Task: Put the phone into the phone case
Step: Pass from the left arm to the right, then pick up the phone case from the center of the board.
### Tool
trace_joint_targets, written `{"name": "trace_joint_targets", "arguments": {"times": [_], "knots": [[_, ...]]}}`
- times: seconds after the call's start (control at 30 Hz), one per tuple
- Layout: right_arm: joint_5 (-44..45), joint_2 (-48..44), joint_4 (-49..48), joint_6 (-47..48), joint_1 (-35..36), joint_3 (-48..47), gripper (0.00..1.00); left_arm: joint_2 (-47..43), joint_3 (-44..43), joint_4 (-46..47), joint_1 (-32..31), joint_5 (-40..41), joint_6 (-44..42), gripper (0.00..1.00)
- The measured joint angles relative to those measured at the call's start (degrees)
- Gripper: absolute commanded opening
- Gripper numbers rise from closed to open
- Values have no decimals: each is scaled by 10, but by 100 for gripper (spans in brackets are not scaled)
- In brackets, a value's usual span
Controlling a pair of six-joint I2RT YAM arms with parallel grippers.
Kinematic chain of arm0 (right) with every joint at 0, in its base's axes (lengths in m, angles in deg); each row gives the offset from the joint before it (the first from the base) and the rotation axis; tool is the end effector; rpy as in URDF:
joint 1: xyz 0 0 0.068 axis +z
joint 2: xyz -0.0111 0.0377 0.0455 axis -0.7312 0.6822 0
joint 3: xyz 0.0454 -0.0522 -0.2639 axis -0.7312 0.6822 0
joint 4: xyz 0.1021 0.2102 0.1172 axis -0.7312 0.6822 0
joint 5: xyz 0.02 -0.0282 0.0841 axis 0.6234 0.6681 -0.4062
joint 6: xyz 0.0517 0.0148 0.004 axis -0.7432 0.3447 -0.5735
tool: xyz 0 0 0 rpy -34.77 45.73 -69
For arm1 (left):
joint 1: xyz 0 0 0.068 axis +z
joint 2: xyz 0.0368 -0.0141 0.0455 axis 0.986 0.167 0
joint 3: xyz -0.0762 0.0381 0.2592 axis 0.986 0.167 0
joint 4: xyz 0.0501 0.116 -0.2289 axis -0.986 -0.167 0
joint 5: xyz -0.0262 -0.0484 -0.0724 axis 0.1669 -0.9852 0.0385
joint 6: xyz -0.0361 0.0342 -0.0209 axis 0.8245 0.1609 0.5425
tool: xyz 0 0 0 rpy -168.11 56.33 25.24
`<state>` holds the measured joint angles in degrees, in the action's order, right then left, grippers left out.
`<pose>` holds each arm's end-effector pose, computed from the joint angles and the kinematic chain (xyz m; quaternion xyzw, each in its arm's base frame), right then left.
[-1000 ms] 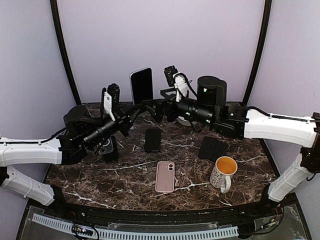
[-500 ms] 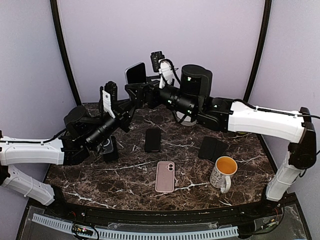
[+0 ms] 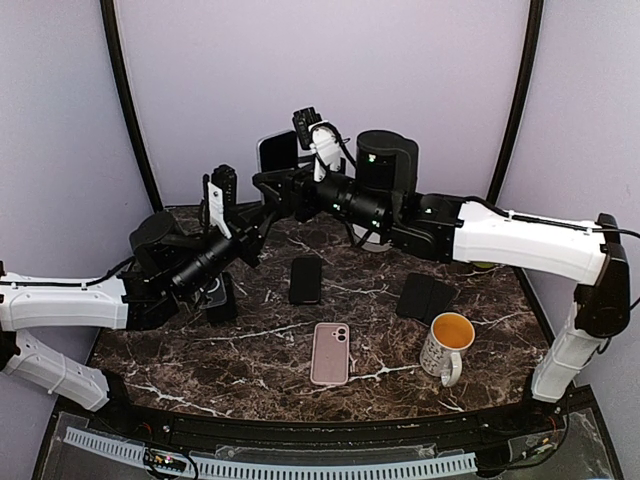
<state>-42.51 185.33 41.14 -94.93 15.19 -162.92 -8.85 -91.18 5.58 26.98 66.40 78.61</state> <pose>0.1971 0.3618 0.4036 -0.2792 0.6330 0.3583 0.6269 0.1705 -0.2200 0.3308 0.2100 0.5522 -0.3132 0.7436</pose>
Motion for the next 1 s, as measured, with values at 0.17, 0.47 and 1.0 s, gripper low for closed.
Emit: {"name": "trace_joint_targets", "arguments": {"times": [0.17, 0.47, 1.0], "knots": [[21, -15, 5, 4, 0, 28, 18, 0, -3, -35, -2, -37, -3, 74], [97, -67, 74, -37, -85, 137, 7, 90, -131, -278, -5, -116, -39, 89], [144, -150, 110, -89, -169, 274, 2, 444, -415, -703, 20, -261, -214, 76]]}}
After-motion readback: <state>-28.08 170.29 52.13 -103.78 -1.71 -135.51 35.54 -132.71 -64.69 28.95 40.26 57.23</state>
